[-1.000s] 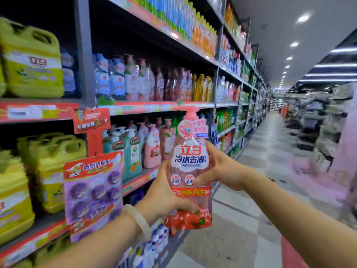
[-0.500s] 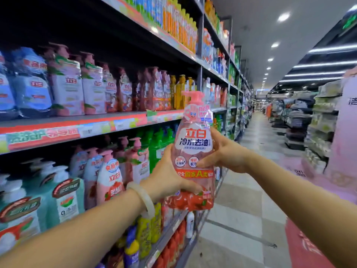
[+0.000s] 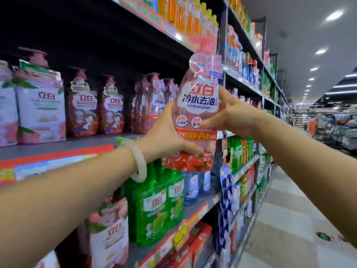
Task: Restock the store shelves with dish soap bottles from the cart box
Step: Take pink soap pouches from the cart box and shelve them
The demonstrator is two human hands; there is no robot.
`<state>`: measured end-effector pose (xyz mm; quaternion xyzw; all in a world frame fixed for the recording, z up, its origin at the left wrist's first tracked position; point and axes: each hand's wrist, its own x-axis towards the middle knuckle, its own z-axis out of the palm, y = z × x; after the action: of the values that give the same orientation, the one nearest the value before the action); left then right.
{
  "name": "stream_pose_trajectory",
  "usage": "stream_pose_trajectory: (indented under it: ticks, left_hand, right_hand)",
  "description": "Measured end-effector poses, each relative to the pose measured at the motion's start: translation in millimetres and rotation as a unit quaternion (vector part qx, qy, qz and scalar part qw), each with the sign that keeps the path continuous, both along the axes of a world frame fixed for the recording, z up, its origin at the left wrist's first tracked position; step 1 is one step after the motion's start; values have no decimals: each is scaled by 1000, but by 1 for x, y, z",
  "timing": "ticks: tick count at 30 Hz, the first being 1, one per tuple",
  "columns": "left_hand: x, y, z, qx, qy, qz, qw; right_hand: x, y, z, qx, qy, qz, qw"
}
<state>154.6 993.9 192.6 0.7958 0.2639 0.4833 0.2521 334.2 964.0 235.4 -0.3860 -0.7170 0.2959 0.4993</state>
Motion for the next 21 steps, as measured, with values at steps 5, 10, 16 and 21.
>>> stream_pose_trajectory:
  ticks: [5, 10, 16, 21]
  left_hand:
    - [25, 84, 34, 85, 43, 28, 995]
    - [53, 172, 55, 120, 84, 81, 986]
    - [92, 248, 53, 97, 111, 185, 972]
    - [111, 280, 44, 62, 109, 276, 953]
  right_hand:
    - [27, 87, 23, 74, 7, 13, 997]
    - [54, 177, 45, 109, 5, 35, 993]
    - [88, 274, 47, 89, -21, 53, 994]
    - [100, 336, 49, 57, -44, 123, 990]
